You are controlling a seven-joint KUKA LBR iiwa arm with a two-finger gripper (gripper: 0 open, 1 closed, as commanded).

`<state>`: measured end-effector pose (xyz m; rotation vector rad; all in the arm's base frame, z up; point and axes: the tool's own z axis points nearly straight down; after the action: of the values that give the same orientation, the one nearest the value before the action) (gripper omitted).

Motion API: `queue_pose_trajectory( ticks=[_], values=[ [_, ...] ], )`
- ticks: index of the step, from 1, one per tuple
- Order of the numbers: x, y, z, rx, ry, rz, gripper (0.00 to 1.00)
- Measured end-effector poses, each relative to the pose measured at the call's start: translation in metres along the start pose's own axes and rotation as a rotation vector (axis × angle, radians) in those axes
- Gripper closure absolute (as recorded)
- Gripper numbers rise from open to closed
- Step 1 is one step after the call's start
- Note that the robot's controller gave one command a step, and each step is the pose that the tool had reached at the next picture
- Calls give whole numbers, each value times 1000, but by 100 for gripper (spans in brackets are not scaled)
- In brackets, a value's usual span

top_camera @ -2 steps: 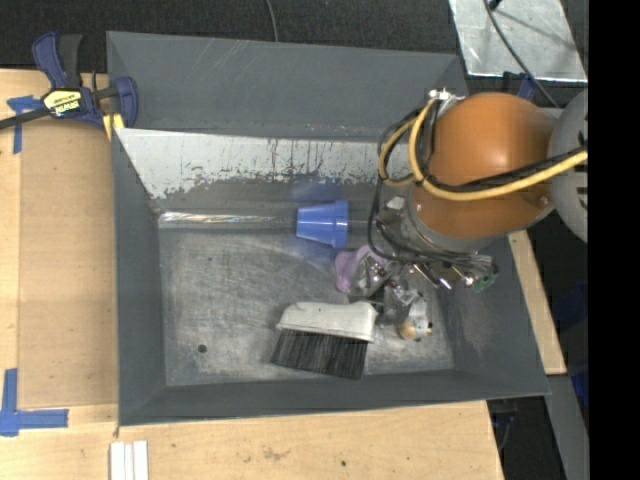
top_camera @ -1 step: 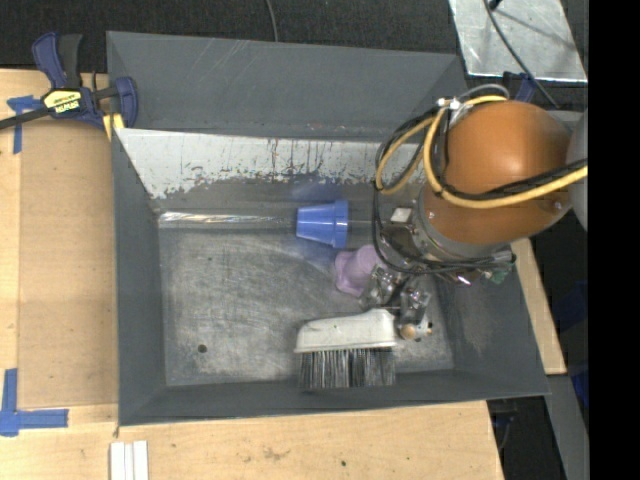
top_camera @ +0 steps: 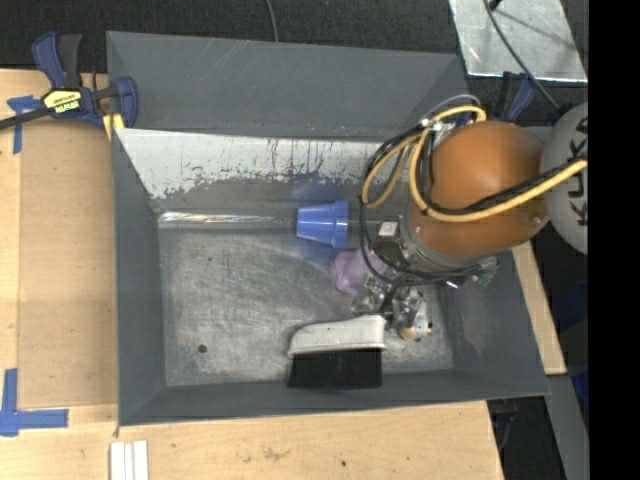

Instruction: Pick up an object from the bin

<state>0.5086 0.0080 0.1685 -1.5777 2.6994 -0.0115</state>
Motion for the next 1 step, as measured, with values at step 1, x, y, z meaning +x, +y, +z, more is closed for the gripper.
queue_pose_trajectory(
  ticks=[1],
  values=[
    [5, 6, 33, -8, 5, 90, 100]
  ],
)
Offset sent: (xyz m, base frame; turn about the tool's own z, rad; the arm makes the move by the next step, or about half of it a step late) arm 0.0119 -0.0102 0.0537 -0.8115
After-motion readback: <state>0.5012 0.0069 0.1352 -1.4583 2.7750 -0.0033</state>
